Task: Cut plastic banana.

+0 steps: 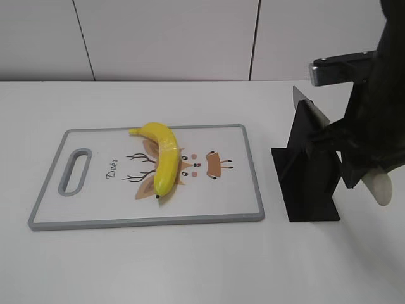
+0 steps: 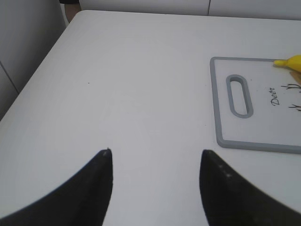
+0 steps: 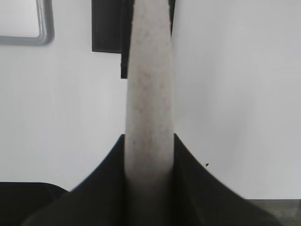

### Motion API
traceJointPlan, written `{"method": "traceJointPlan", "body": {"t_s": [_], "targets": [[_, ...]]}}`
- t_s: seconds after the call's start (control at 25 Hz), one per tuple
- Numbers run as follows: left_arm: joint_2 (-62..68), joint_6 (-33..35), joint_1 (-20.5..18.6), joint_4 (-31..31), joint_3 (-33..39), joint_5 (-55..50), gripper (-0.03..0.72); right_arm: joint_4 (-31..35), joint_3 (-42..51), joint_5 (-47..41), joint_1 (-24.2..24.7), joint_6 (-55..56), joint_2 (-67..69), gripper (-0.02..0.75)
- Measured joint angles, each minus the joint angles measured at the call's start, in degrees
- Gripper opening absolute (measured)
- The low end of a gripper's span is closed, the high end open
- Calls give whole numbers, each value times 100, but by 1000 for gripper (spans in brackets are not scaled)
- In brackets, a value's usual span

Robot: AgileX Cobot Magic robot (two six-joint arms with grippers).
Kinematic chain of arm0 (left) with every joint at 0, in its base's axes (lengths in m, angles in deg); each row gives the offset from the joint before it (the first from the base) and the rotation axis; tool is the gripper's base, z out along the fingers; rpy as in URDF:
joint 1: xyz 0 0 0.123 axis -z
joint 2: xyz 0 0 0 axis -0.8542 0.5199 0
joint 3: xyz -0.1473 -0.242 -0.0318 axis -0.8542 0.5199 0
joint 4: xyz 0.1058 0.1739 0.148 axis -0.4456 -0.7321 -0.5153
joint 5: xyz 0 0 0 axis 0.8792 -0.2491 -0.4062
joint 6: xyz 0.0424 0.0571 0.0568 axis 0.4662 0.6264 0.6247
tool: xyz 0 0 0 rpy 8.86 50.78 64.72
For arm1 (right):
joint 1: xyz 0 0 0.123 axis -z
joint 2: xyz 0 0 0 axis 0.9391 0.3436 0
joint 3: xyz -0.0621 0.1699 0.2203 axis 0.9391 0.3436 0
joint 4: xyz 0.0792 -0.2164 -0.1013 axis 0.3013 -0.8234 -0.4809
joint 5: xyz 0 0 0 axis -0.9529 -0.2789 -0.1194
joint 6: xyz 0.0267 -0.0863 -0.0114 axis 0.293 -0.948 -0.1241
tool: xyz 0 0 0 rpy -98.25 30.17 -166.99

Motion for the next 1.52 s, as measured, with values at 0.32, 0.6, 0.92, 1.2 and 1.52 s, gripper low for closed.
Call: {"method": "traceJointPlan", "body": {"t_s": [0.32,0.6,0.92,1.2,1.52], "targets": [[0,0,0,0,0,0,558,-52,0,-18,0,13,-732,168],[0,0,0,0,0,0,558,-59,-267,-76,0,-269,-1161,168],[440,441,0,547,-79,149,558,264,-1054,-18,0,-3001,-1029,168],[1830,1512,0,1445,-583,1257,558,385,-1707,46,0,-4902,-199,168],[4085,3516,0,2525,-1560,1679,546,385,-2317,61,0,-7124,868,168]]}}
